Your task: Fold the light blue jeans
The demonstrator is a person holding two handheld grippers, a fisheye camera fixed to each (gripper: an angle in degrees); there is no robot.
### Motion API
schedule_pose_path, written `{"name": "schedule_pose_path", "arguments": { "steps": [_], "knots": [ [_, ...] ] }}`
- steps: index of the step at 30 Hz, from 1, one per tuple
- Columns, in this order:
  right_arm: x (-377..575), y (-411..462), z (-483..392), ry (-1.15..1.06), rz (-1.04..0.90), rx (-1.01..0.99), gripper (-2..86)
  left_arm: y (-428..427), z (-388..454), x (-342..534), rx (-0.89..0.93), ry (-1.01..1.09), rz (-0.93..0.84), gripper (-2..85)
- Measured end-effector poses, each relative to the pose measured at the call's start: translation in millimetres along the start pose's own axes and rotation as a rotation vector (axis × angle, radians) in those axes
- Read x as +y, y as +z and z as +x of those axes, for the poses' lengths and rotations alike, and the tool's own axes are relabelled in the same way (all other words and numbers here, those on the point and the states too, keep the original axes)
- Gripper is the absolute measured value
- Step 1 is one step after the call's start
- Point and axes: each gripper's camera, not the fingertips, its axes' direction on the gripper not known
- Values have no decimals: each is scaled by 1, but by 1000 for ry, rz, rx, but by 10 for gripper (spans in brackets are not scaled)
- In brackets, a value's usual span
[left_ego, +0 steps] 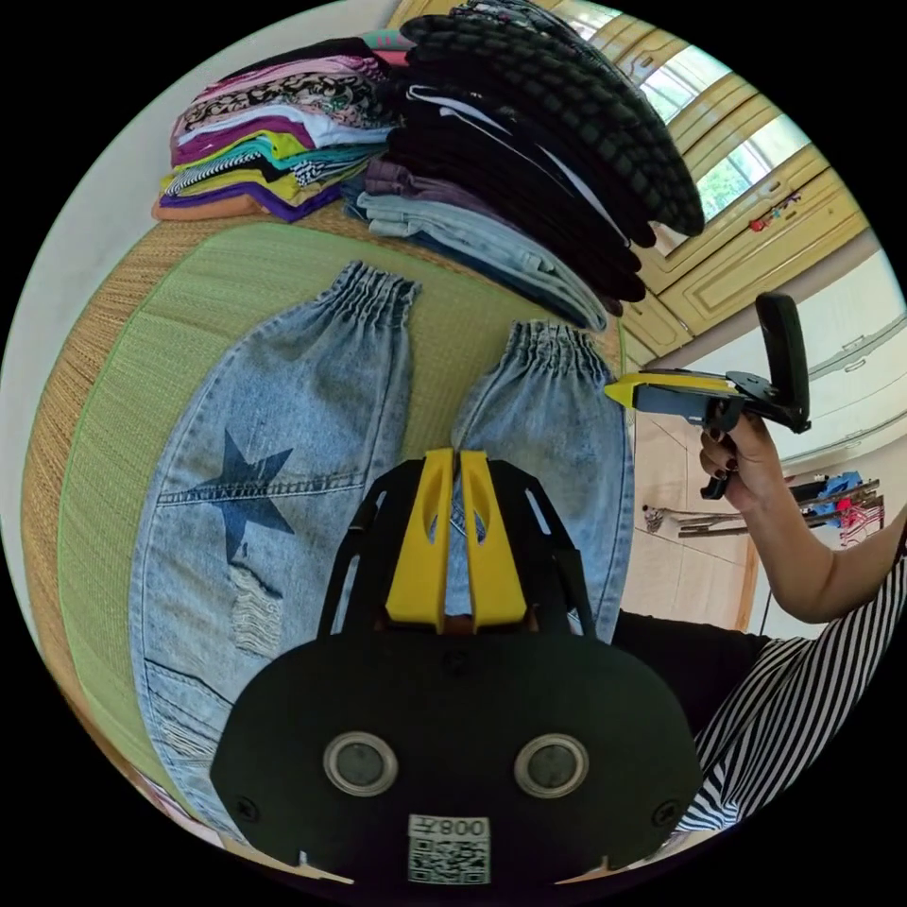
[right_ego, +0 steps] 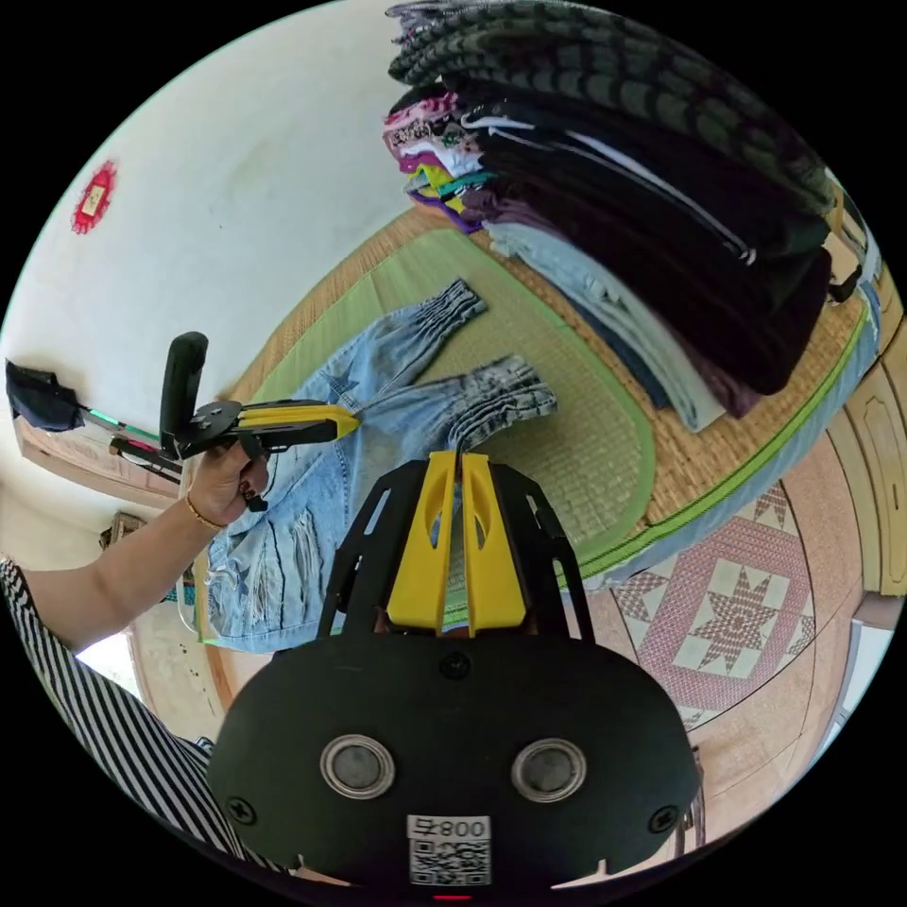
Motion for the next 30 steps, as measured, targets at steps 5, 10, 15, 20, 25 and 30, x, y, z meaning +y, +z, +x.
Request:
{"name": "schedule_pose_path", "arguments": {
  "steps": [5, 10, 15, 20, 25, 30],
  "knots": [
    [0, 24, 15, 90, -97, 21, 11, 1, -18, 10, 7, -99, -50, 23],
    [2, 15, 9, 126, -48, 14, 7, -52, -32, 55, 56, -187, 77, 23],
    [0, 3, -21, 71, -20, 0, 2, -119, -51, 154, 11, -348, 135, 16],
    [-3, 41, -118, -229, -191, -75, 0, -180, -72, 301, -152, -725, 63, 5],
    [7, 87, -183, -375, -334, -5, 0, -212, -79, 400, -255, -993, 21, 2],
    [-1, 91, -211, -365, -367, 6, 0, -230, -84, 444, -181, -1060, 42, 2]
  ]
}}
